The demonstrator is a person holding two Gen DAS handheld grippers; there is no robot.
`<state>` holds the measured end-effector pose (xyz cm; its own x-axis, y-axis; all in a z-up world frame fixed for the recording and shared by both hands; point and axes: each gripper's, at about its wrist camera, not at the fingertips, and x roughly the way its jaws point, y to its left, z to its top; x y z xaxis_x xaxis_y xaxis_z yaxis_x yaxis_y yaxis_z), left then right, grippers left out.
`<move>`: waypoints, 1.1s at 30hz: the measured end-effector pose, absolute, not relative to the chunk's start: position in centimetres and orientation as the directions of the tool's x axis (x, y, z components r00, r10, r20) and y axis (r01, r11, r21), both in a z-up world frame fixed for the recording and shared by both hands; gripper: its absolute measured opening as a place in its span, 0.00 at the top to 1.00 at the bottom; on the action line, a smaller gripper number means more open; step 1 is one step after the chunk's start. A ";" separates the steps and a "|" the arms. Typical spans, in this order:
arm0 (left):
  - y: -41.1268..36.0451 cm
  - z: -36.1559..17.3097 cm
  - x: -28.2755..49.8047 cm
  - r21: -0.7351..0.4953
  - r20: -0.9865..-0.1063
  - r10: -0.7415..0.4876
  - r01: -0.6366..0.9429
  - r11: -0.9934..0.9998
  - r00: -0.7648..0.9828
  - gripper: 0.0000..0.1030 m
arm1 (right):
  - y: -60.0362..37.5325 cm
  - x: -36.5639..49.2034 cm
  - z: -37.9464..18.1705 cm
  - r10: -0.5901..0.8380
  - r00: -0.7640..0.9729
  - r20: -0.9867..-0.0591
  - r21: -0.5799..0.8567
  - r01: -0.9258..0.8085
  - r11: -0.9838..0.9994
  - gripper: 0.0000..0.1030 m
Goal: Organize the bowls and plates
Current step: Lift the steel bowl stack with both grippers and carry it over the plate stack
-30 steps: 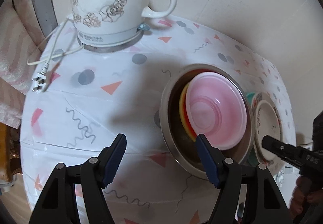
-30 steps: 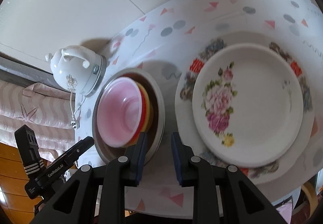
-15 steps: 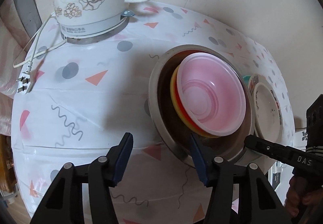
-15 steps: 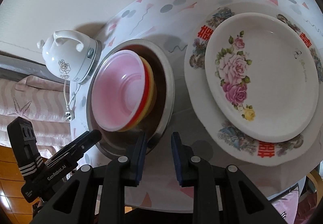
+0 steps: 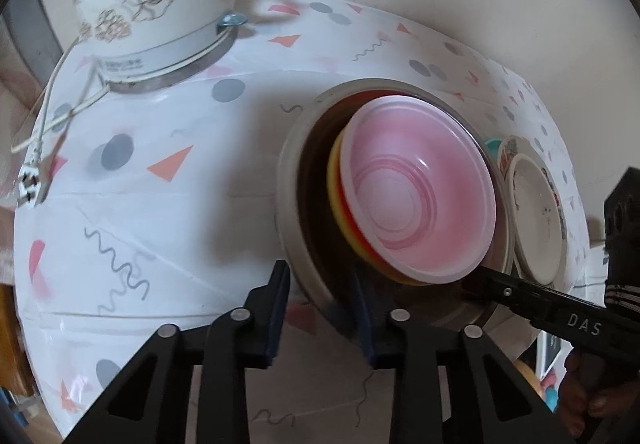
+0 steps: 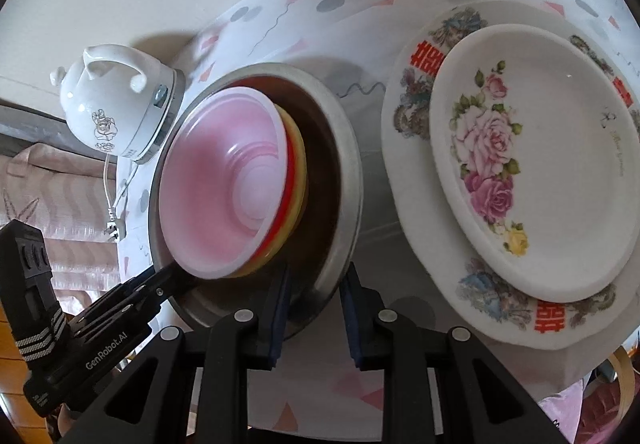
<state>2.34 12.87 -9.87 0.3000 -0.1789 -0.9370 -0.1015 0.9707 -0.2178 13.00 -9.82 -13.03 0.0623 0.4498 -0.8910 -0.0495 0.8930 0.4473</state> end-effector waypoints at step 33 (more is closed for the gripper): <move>12.7 -10.1 1.3 -0.239 -0.900 -0.209 -0.034 0.970 0.384 0.74 | -10.3 12.2 -13.7 0.572 0.107 -0.813 0.567 -0.081 0.820 0.83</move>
<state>1.30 12.69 -10.08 0.3836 -0.2086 -0.8996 -0.0337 0.9704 -0.2393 12.21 -10.26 -13.72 0.1069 0.5723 -0.8130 -0.0807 0.8200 0.5666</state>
